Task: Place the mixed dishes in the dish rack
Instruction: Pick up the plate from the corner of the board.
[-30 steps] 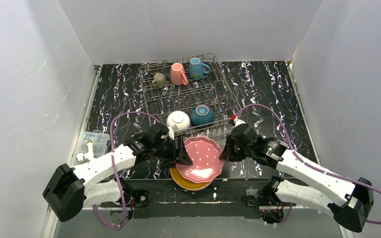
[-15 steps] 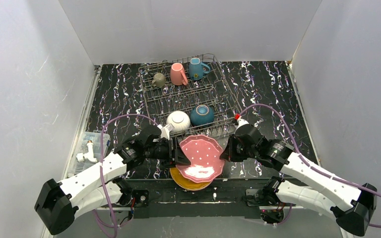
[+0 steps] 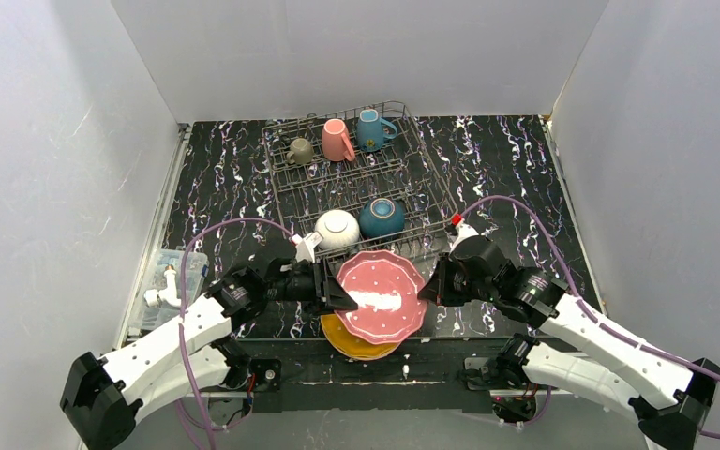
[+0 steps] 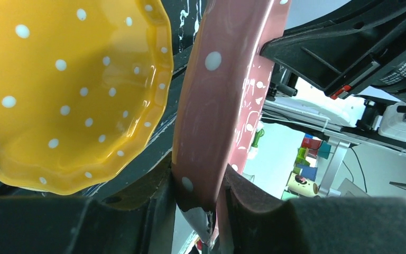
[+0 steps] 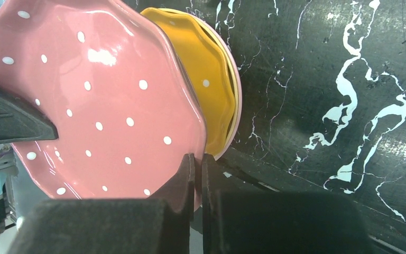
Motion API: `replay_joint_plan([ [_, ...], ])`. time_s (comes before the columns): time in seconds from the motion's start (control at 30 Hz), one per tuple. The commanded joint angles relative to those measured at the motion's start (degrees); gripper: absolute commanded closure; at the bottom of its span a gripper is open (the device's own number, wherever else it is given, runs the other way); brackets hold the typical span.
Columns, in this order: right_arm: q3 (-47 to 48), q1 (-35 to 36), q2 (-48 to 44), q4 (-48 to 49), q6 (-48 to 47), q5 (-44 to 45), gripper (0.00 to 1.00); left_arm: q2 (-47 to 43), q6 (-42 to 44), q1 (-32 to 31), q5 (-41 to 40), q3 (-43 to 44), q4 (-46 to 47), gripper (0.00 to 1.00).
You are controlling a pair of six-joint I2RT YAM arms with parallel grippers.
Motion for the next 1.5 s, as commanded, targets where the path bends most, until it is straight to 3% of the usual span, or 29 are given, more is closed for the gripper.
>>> replay_joint_plan([
  [0.0, 4.4, 0.0, -2.3, 9.4, 3.9, -1.9, 0.99, -2.8, -1.8, -0.6, 2.1, 0.1, 4.3, 1.00],
  [0.1, 4.9, 0.0, -2.9, 8.8, 3.7, -2.0, 0.99, -4.5, -2.6, -0.6, 1.4, 0.2, 4.9, 1.00],
  [0.33, 5.8, 0.0, -4.6, 7.4, 3.1, -1.8, 0.88, -7.0, -2.5, -0.5, 0.3, 2.3, 3.4, 1.00],
  [0.63, 7.7, 0.0, -6.1, 6.3, 1.8, -2.0, 0.56, -8.3, -2.7, -0.5, -0.1, 3.7, 3.5, 1.00],
  [0.93, 8.9, -0.1, -8.4, 2.7, 1.0, -0.6, 0.37, -11.0, -3.6, -0.5, -0.2, 5.1, 3.6, 1.00],
  [1.3, 8.1, 0.0, -11.7, 2.0, 2.7, -1.7, 0.27, -14.4, -5.1, -0.5, 0.1, 6.6, 4.6, 1.00],
  [1.47, 5.0, 0.0, -13.9, 6.3, 5.3, -5.4, 0.25, -15.4, -6.1, -0.5, 0.3, 7.1, 5.6, 1.00],
])
